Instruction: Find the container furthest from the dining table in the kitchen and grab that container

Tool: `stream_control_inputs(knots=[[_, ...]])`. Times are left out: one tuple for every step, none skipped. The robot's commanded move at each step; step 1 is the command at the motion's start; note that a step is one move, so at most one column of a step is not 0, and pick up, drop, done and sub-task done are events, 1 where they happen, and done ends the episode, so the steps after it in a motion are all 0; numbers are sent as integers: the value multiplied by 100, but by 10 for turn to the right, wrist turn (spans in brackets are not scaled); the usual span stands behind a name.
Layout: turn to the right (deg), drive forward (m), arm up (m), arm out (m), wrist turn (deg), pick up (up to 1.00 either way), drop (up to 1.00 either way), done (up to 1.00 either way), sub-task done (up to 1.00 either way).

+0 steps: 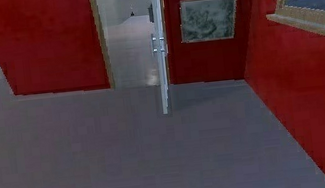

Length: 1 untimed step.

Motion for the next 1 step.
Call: stream_control_inputs(knots=[[0,0,0,0,0,100,0,0,0]])
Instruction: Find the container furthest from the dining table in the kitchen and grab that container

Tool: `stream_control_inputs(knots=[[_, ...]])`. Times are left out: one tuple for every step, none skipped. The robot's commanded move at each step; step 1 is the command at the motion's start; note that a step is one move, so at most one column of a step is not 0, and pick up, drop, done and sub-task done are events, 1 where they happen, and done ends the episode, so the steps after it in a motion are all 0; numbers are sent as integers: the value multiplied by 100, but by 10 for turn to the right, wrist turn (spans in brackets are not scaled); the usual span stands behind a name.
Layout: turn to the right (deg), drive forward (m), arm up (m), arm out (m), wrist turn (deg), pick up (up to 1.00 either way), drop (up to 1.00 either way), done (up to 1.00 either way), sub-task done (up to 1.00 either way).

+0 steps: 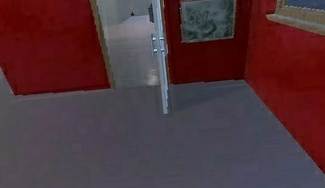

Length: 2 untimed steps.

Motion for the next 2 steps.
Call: stream_control_inputs(knots=[[0,0,10,0,0,0,0,0,0],[0,0,0,0,0,0,0,100,0]])
